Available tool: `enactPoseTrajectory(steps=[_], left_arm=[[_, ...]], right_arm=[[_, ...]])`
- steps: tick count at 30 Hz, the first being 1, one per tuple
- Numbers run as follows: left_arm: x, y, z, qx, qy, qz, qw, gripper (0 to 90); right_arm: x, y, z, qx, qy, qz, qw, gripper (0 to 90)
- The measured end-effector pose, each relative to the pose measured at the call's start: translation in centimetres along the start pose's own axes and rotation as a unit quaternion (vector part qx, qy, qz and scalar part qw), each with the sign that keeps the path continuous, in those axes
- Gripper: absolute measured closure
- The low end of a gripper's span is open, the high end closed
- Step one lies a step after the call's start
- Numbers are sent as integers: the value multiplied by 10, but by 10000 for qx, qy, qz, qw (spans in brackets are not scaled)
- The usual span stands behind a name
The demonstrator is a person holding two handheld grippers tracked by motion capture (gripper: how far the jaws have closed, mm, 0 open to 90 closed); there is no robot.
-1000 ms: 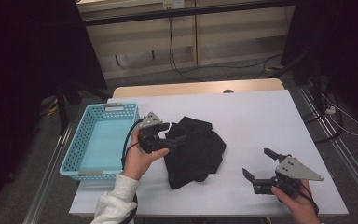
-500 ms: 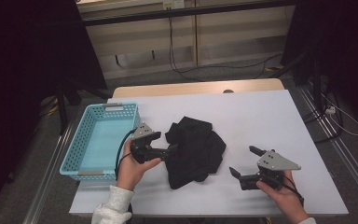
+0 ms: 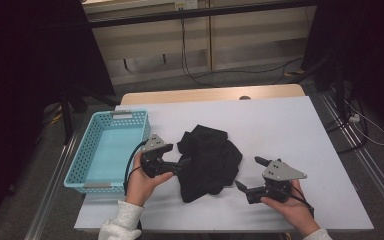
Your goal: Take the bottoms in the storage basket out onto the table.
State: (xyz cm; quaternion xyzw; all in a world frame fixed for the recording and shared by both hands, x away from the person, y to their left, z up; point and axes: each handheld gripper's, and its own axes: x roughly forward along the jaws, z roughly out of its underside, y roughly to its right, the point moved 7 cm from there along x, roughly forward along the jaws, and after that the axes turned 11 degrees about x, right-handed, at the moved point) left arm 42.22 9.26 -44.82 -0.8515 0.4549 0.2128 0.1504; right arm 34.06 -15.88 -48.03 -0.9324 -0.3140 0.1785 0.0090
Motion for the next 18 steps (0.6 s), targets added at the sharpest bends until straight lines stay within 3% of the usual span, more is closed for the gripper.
enactPoseTrajectory(steps=[10,18], left_arm=[[1,-1,4,20,-66,-21,10000,132],[-4,2,8,45,-82,-57,9999,128]], right_arm=[[5,-3,2,-43,-79,-87,9999,15],[6,-6,-5,-13,8,-134,9999,15]])
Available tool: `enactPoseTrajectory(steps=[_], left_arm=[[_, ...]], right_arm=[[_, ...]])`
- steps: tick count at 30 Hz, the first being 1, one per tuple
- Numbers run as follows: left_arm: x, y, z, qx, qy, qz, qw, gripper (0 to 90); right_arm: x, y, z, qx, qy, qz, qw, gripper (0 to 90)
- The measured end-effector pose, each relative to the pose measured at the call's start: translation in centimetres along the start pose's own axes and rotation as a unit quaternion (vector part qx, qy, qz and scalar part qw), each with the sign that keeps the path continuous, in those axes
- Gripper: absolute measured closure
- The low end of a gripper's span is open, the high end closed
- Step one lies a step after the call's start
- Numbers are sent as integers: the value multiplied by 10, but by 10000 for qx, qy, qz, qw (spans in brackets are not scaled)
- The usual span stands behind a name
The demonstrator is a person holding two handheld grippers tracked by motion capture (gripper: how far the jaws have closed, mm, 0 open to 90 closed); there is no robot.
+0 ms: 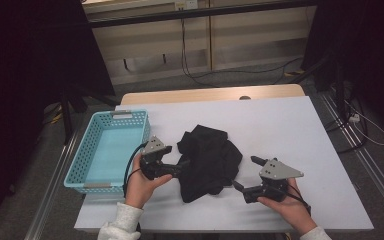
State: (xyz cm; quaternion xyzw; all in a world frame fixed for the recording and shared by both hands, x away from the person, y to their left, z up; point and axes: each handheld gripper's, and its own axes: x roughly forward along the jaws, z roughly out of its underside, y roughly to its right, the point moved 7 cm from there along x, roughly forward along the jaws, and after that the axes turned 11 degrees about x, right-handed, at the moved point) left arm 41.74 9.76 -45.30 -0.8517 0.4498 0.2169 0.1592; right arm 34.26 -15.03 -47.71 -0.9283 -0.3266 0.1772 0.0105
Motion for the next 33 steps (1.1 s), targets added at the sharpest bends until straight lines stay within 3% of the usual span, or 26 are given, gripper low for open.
enactPoseTrajectory(steps=[7,33], left_arm=[[-6,0,2,2,26,-24,10000,126],[-9,8,10,-84,42,-10,10000,114]], right_arm=[[9,-7,-4,-115,-8,-103,9999,15],[18,-5,-11,-8,-47,-131,9999,23]])
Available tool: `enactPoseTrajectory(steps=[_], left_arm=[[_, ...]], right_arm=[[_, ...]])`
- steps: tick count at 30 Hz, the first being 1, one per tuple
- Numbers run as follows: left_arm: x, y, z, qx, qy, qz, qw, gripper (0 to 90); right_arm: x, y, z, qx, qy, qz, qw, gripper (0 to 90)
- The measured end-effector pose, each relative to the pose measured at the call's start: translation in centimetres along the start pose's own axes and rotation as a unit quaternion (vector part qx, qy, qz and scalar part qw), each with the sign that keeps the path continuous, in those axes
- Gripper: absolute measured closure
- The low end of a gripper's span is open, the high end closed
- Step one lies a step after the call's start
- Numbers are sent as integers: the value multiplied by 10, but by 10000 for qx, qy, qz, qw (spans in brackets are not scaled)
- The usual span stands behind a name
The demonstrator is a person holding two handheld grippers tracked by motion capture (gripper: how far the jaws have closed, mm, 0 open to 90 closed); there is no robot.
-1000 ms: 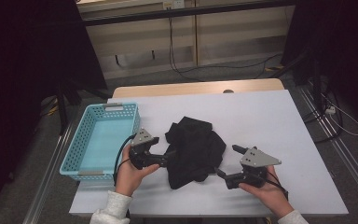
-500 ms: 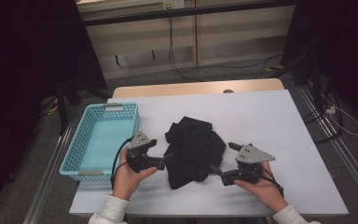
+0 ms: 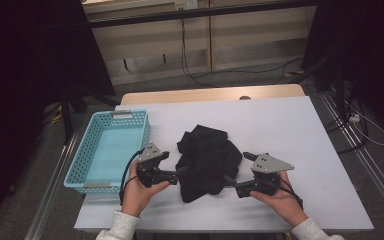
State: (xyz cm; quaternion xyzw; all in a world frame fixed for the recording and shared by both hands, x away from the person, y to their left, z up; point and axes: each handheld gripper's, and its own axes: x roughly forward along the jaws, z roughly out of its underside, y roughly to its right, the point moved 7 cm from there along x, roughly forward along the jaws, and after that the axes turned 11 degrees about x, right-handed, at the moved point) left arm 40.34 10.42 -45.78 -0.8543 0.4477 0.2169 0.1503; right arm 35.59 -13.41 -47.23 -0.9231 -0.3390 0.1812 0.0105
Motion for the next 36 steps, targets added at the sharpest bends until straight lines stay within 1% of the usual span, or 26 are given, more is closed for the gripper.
enactPoseTrajectory(steps=[3,7,9,10,11,12,14,15,16,17,18,19,20,21,22,23,24,25,27,29,30,31,33,34,35,36], left_arm=[[2,1,-1,0,-1,22,10000,114],[4,1,1,26,-27,47,10000,114],[3,0,1,8,-22,39,10000,114],[2,0,0,11,-10,23,10000,114],[2,0,0,6,5,24,10000,114],[2,-1,-1,16,5,20,10000,114],[2,-1,-2,13,11,13,10000,114],[2,-1,-2,7,10,11,10000,114],[2,-1,-2,17,1,7,10000,115],[2,-1,-1,18,17,4,10000,115],[3,-1,-1,-6,14,12,10000,116],[3,-1,0,1,-9,-1,10000,116],[3,-1,0,1,-9,-1,10000,116],[3,-1,0,-3,-12,-1,10000,116],[3,-1,0,1,-18,1,10000,116],[3,-1,0,1,-18,1,10000,116],[3,-1,0,3,-16,1,10000,116],[3,-1,0,2,-17,-7,10000,117],[3,-1,0,-4,-18,-18,10000,118],[3,-1,1,-1,-26,-25,10000,118],[2,-1,0,0,-18,-29,10000,119],[2,-1,0,3,-5,-24,10000,119],[2,-1,-1,10,2,-35,10000,120],[2,-1,-1,29,-6,-23,10000,121],[2,-1,-1,29,-6,-23,10000,121],[2,-1,-1,28,-12,-13,10000,121]], right_arm=[[0,1,-1,11,13,36,10000,23],[3,1,2,13,-76,36,10000,30],[5,-1,3,-10,-135,2,9999,50],[7,-2,4,-15,-197,2,9998,80],[7,-2,4,-15,-197,2,9998,80],[7,-3,5,-16,-249,-6,9997,104],[9,-6,7,12,-337,-140,9993,173],[9,-8,8,2,-367,-174,9992,187],[11,-11,10,-12,-497,-226,9985,232],[11,-11,10,-12,-497,-226,9985,232],[12,-11,12,-34,-585,-202,9981,257],[16,-11,18,-13,-843,-190,9963,307],[16,-11,18,-13,-843,-190,9963,307],[17,-11,21,-2,-929,-256,9954,323],[21,-13,26,-95,-1101,-304,9934,351],[22,-14,27,-168,-1143,-317,9928,379],[22,-14,27,-168,-1143,-317,9928,379],[23,-16,27,-258,-1153,-364,9923,415],[25,-17,23,-291,-1089,-314,9931,437],[27,-18,21,-333,-1056,-289,9934,438],[28,-18,19,-386,-1034,-249,9936,444],[32,-18,19,-390,-1101,-185,9930,453],[34,-18,21,-400,-1158,-147,9924,455],[39,-17,25,-384,-1304,-106,9907,469],[39,-17,25,-384,-1304,-106,9907,469],[42,-17,27,-416,-1367,-82,9897,480]])
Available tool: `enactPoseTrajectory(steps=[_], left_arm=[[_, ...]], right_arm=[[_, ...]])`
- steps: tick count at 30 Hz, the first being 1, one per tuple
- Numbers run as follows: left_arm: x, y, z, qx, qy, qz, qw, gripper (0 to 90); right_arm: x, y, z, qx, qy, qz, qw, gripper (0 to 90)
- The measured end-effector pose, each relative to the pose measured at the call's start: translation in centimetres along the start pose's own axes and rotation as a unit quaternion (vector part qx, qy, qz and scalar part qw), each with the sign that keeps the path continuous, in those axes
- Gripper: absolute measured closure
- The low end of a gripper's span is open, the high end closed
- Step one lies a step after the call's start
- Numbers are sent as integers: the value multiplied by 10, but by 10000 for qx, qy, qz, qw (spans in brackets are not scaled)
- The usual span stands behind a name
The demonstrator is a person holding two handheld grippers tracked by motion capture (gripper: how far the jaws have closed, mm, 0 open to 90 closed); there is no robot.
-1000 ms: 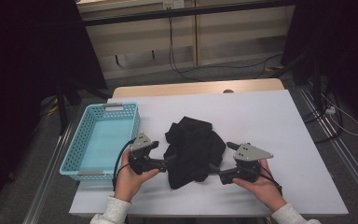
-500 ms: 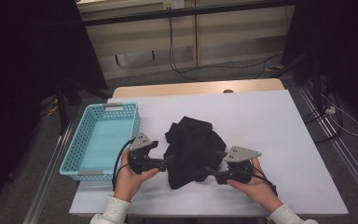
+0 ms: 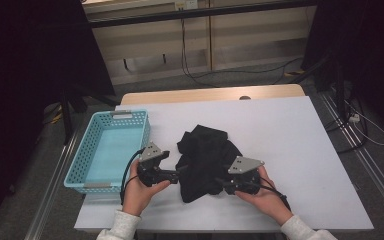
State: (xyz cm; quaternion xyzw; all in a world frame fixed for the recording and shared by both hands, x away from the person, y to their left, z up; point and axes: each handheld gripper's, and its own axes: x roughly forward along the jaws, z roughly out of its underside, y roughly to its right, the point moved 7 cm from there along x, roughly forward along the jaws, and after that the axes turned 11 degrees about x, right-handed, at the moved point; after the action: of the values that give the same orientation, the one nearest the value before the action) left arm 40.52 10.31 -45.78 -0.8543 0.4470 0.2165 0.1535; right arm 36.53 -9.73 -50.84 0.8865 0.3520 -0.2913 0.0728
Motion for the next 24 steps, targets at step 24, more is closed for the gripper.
enactPoseTrajectory(steps=[24], left_arm=[[1,7,-7,72,96,72,9999,120]], right_arm=[[-56,55,-28,928,895,241,9914,861]])
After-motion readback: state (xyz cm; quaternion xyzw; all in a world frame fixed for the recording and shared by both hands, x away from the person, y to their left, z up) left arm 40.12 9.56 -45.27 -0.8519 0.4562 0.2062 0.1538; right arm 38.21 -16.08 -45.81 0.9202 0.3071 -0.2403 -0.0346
